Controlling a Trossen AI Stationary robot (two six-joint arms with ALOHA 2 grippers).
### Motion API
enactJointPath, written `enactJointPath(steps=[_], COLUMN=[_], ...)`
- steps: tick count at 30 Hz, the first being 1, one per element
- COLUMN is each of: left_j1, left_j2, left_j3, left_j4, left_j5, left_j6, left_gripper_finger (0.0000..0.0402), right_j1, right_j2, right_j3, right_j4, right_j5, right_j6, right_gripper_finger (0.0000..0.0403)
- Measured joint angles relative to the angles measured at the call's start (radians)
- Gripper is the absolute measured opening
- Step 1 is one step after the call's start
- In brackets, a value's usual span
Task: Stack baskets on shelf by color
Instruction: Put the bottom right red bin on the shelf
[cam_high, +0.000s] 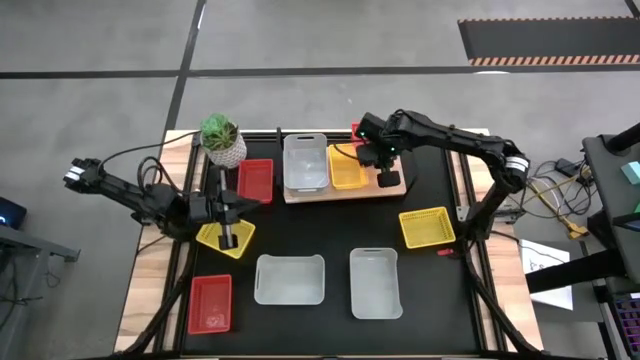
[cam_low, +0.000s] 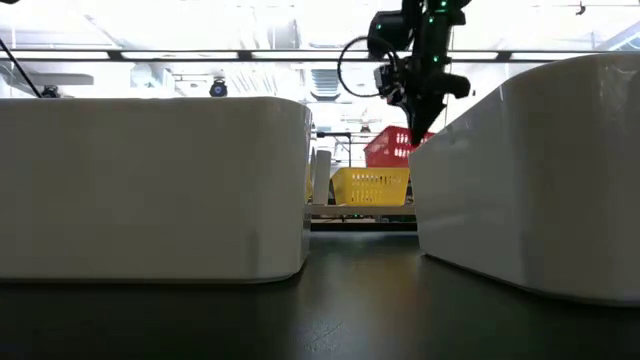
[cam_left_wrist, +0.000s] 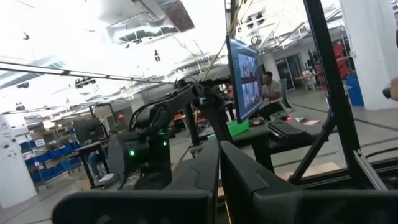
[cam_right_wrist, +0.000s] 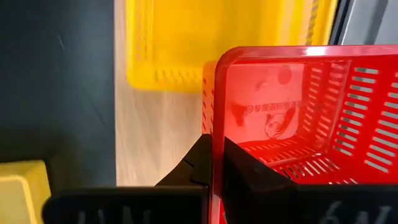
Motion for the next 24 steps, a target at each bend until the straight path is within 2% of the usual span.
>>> enactJointPath(steps=[5,9,14,24], left_j1=[0.0,0.0,0.0,0.0], left_j2=[0.005,-0.003,-0.013,-0.012], left_j3=[0.0,0.0,0.0,0.0], left_j4=[-0.009,-0.013,-0.014,-0.015], left_j5=[-0.013,-0.015,-0.015,-0.018], left_j6=[0.004,0.006,0.021,0.049], left_gripper_finger=[0.0,0.0,0.0,0.0], right_j1=[-0.019,-0.035,-0.036,-0.035], right_j2=[0.022,0.022,0.017,0.04], right_j3=[0.0,0.001,0.002,-0.032], right_j4=[-0.02,-0.023,-0.119,-0.177], right_j5=[0.076,0.08,0.077,-0.074], right_j6=[-0.001,0.031,0.099,0.143], right_gripper_finger=[0.0008,0.0008,0.0008,0.0008])
